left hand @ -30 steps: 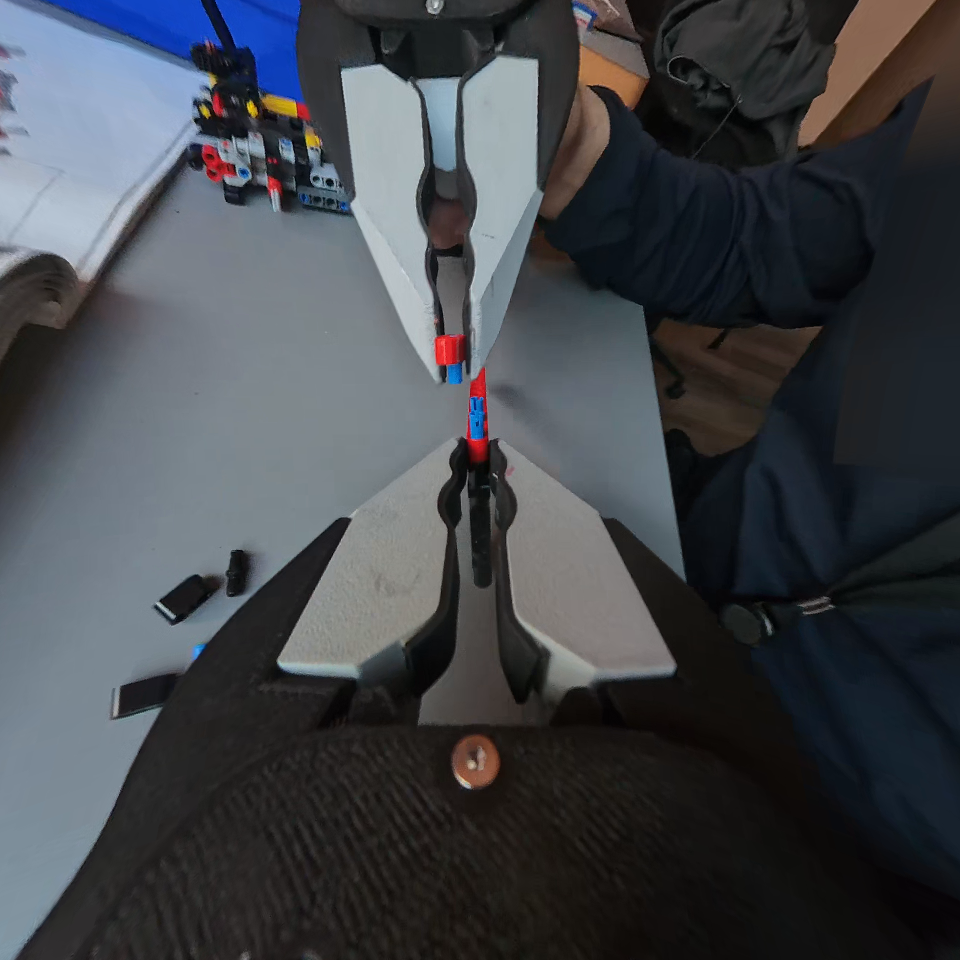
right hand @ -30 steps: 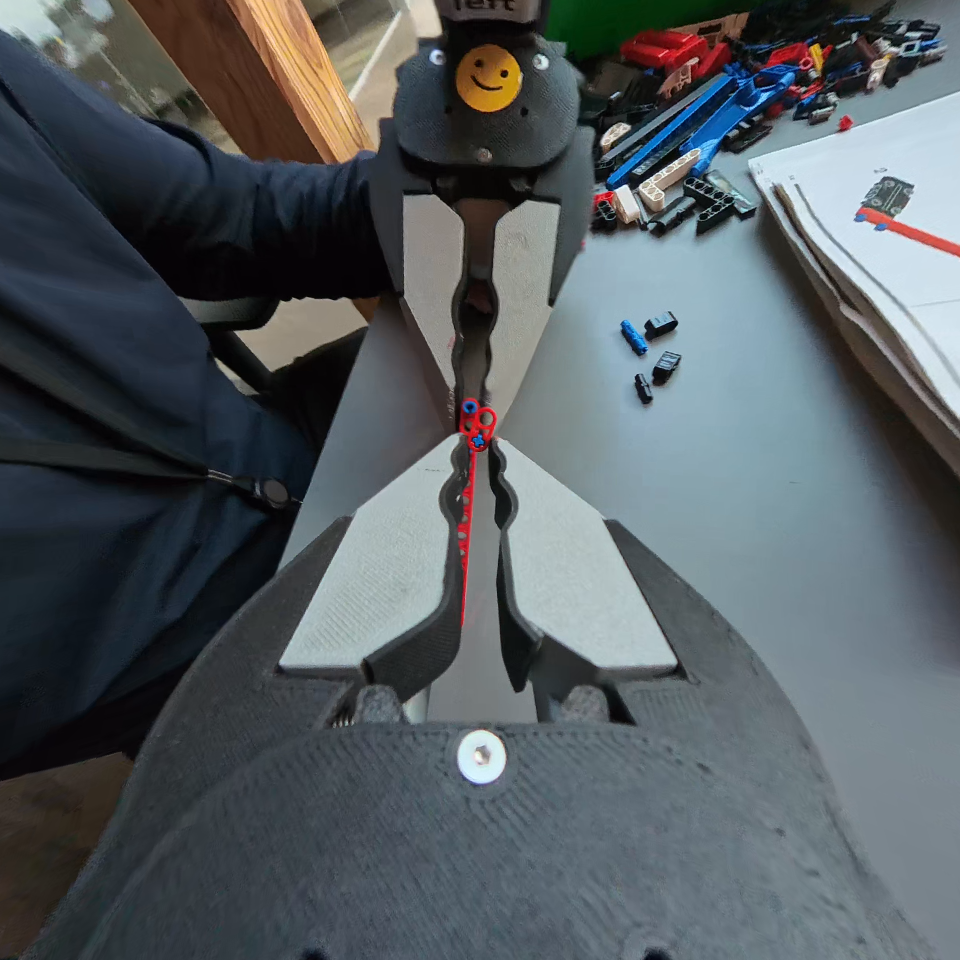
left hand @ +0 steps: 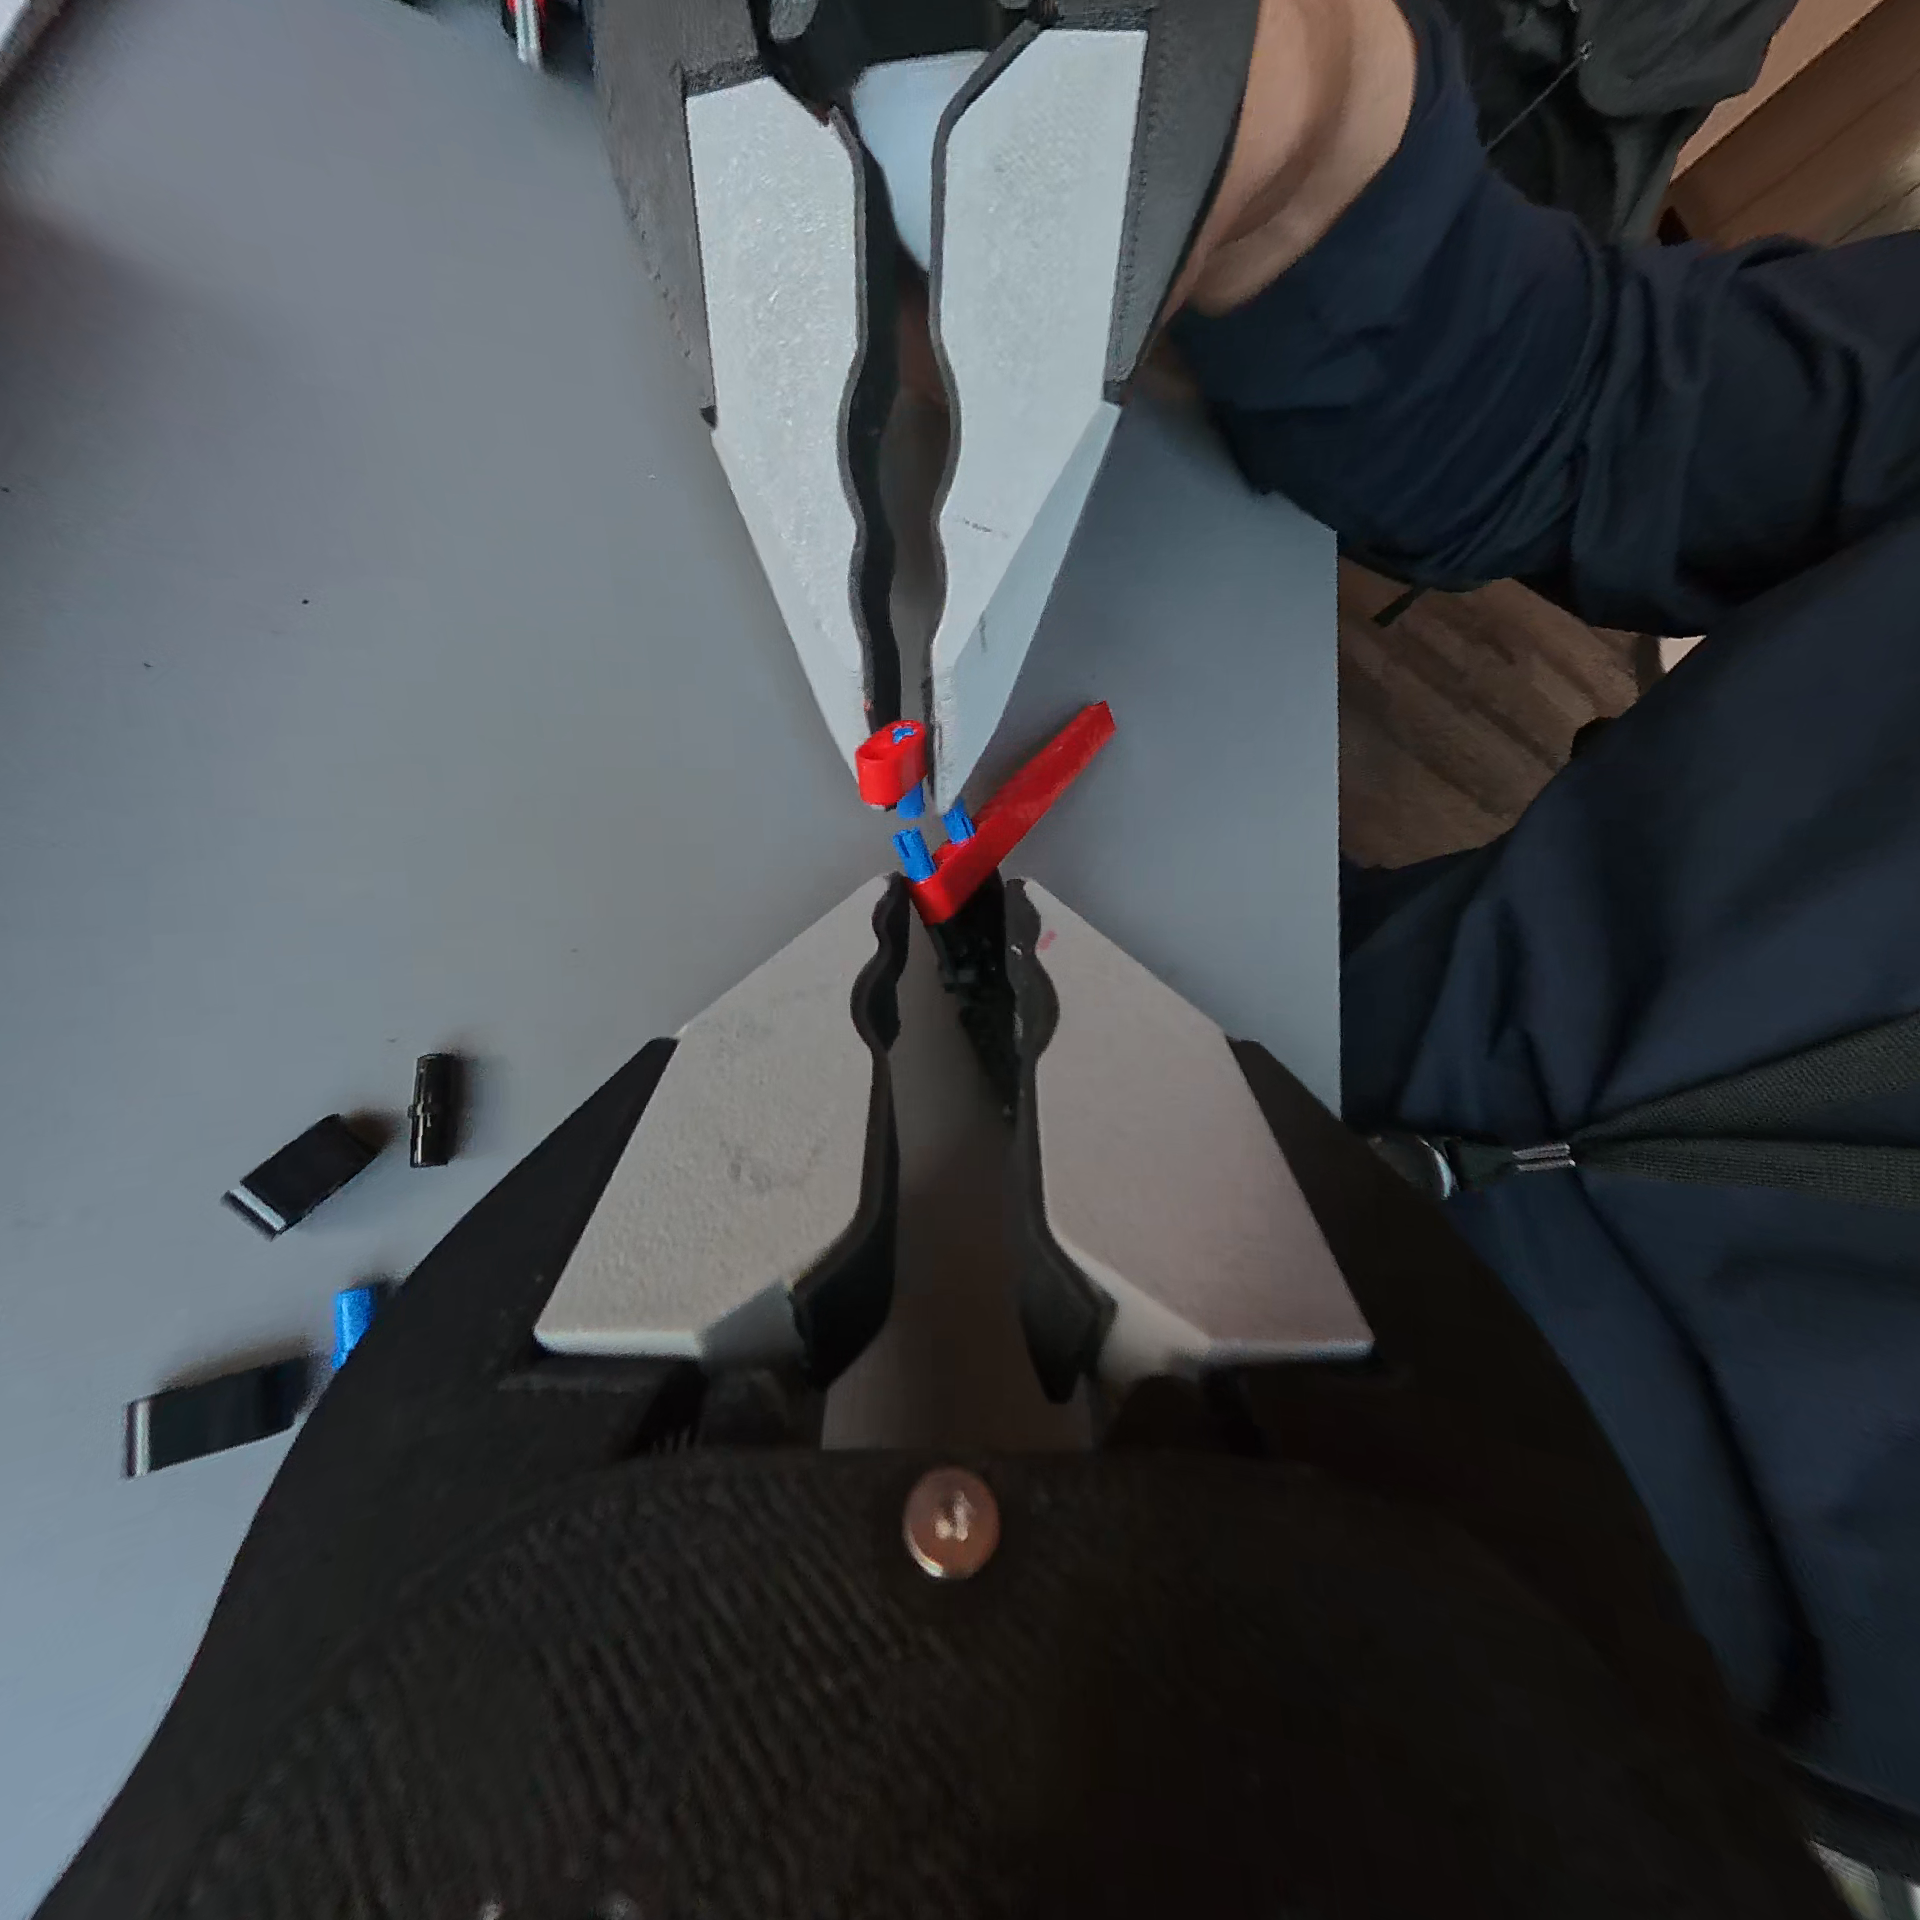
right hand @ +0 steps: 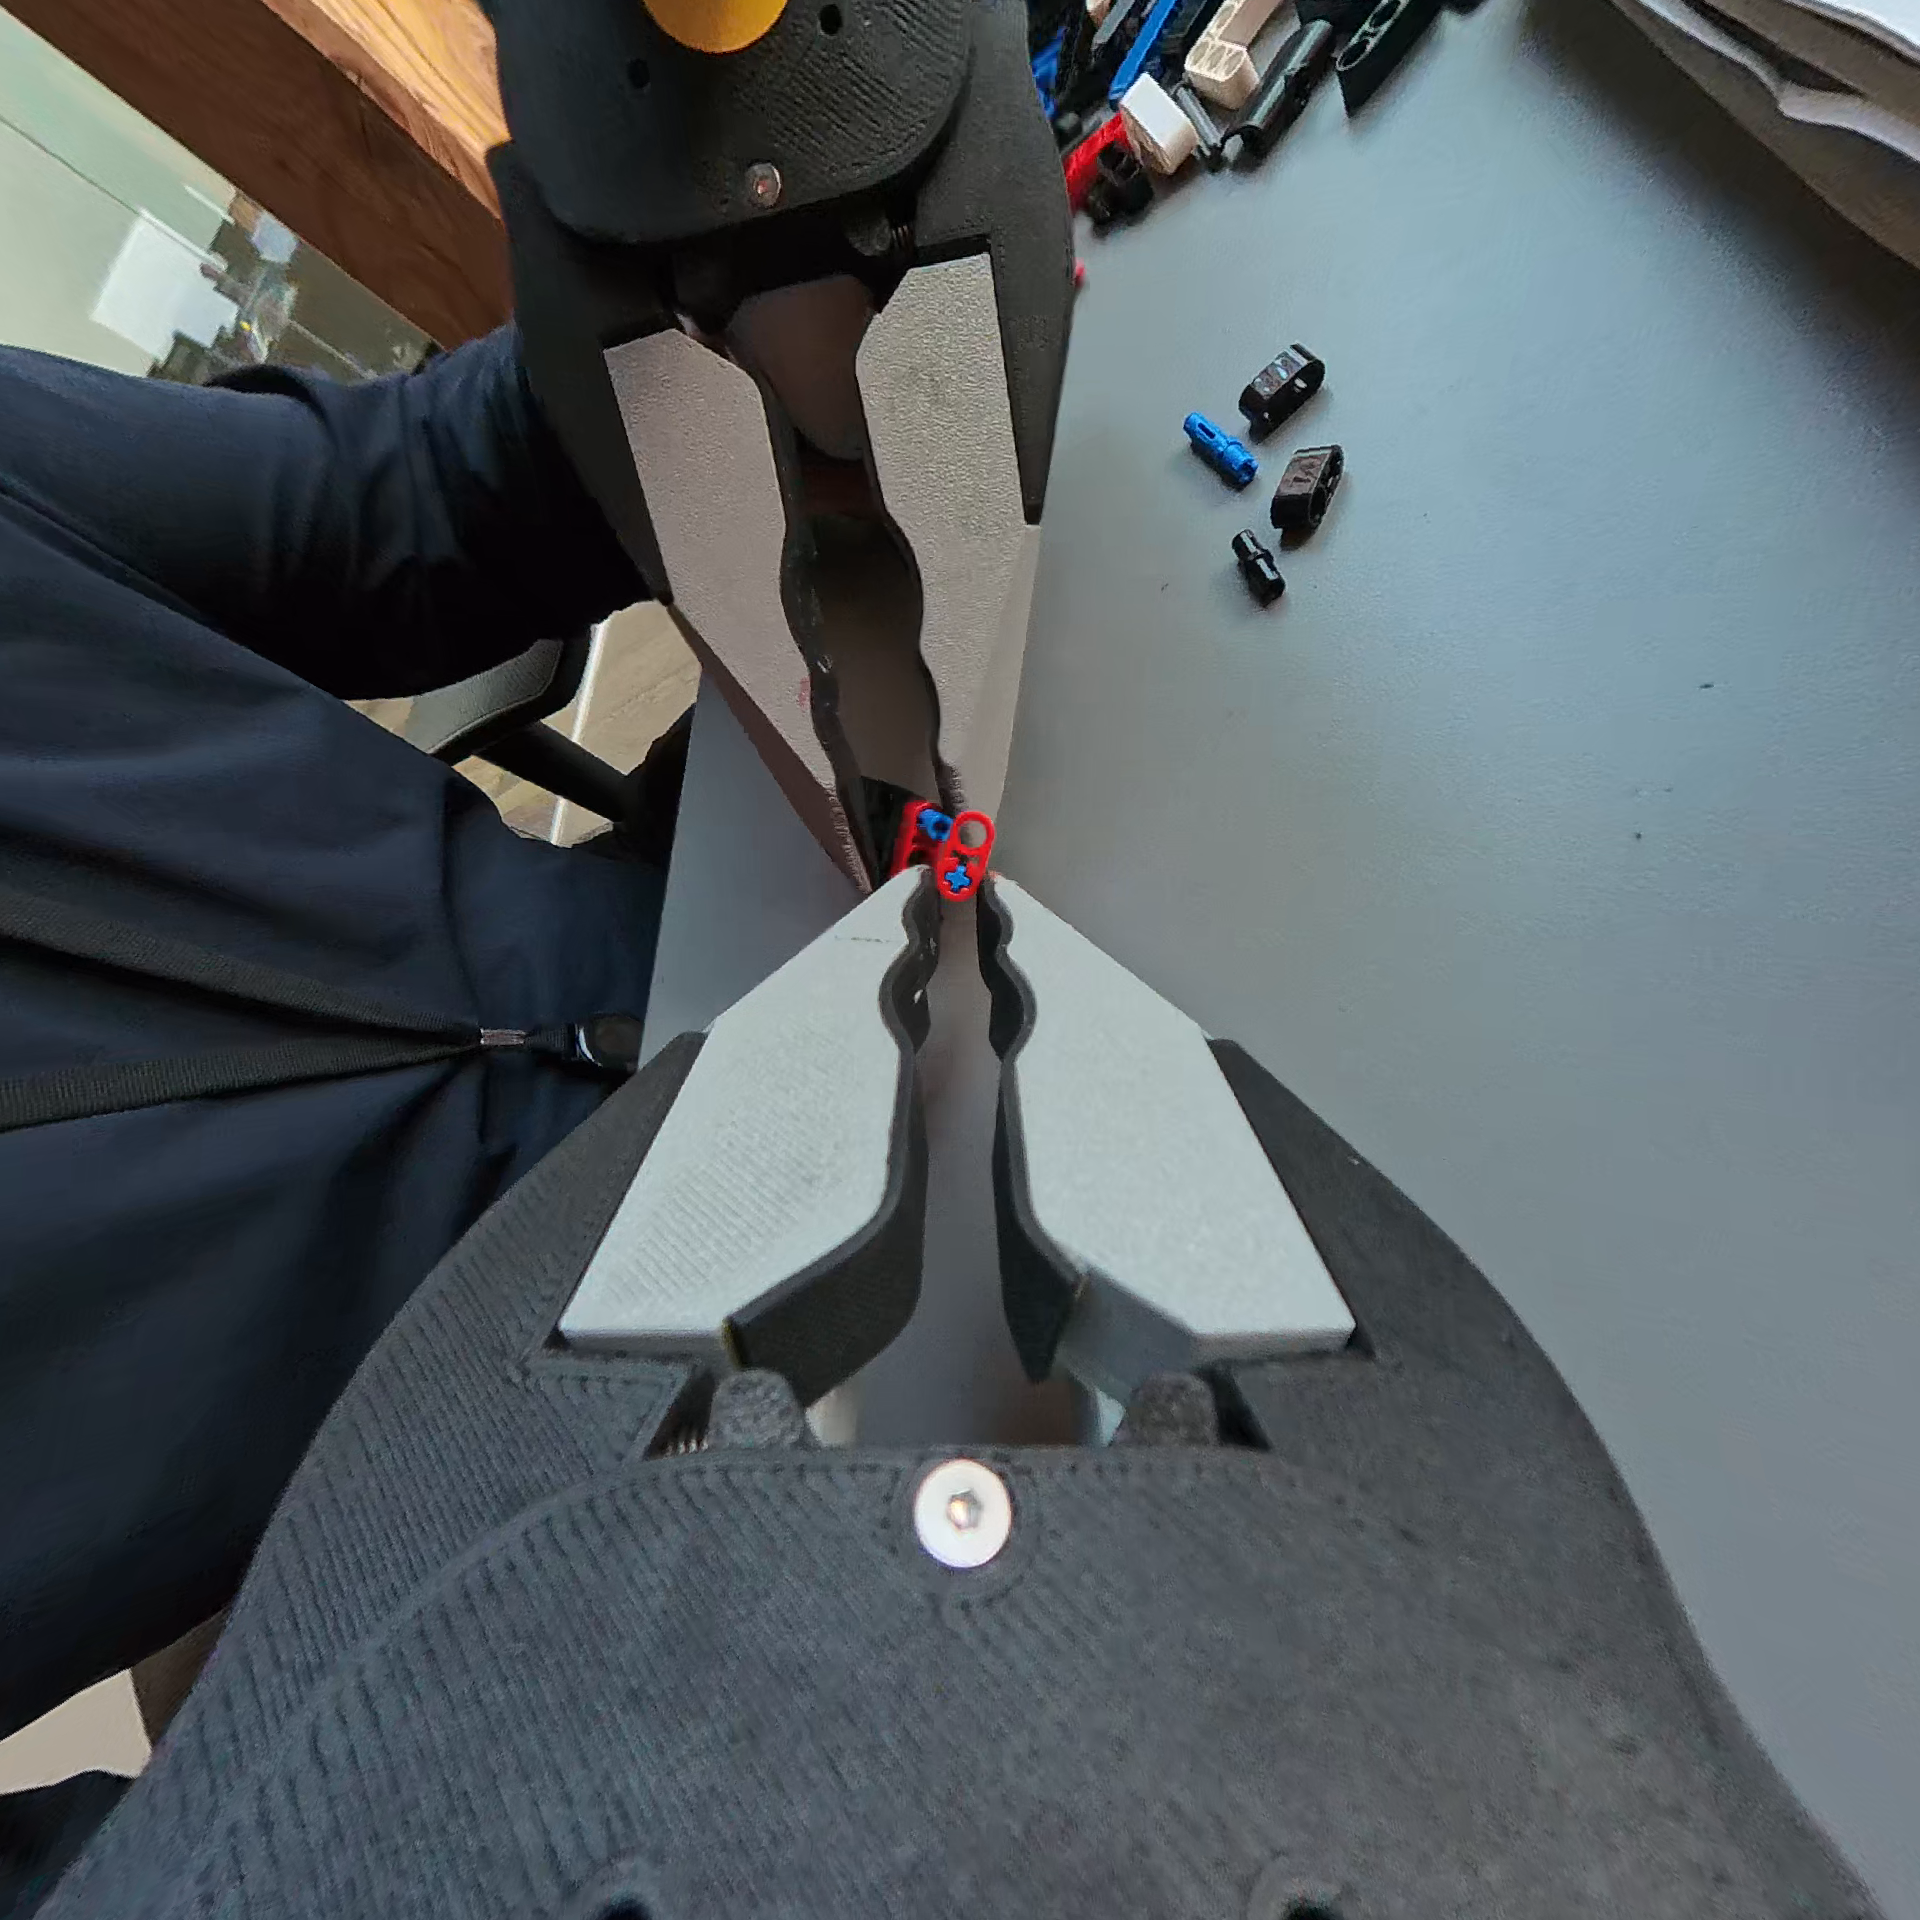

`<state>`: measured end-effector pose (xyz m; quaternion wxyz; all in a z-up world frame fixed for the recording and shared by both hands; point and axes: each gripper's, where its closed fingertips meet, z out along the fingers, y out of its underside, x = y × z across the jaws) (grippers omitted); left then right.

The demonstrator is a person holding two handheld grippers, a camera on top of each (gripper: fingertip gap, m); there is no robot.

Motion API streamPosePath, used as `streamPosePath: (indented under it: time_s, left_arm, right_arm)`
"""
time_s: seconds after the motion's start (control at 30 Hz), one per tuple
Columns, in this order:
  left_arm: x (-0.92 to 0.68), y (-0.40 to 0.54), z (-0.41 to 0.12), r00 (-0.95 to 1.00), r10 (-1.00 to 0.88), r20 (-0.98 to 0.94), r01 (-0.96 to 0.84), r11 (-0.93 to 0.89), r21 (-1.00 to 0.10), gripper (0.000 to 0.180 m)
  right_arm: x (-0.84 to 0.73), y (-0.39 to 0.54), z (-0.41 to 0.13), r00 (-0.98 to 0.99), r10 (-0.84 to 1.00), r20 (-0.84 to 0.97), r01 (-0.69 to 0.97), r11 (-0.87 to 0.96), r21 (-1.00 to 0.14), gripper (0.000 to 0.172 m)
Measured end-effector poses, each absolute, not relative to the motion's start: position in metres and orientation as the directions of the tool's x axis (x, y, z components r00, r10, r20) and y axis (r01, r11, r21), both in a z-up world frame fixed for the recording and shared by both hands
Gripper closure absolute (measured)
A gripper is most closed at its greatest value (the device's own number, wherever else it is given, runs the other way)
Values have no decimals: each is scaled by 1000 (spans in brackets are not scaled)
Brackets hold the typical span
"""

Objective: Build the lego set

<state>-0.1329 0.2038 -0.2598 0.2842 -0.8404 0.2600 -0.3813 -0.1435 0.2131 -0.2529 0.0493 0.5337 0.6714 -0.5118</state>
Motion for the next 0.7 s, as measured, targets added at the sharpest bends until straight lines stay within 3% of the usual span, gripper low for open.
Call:
streamPosePath:
  time_s: [0.33, 0.43, 0.6, 0.7]
  left_arm:
    - [-127, 205, -220, 553, -791, 261, -194, -427, -884, 175]
    - [-130, 208, -214, 560, -803, 202, -170, -350, -921, 175]
    - [-123, 189, -216, 495, -869, -20, -347, -176, -921, 175]
    - [-122, 196, -231, 530, -847, -26, -378, -209, -902, 175]
  right_arm:
    - [-142, 210, -209, -585, 677, -447, 584, -31, -811, 168]
    - [-143, 221, -220, -544, 739, -396, 606, 20, -795, 168]
    - [-141, 235, -246, -491, 816, -305, 666, 127, -735, 168]
    - [-142, 229, -248, -515, 802, -302, 657, 143, -740, 168]
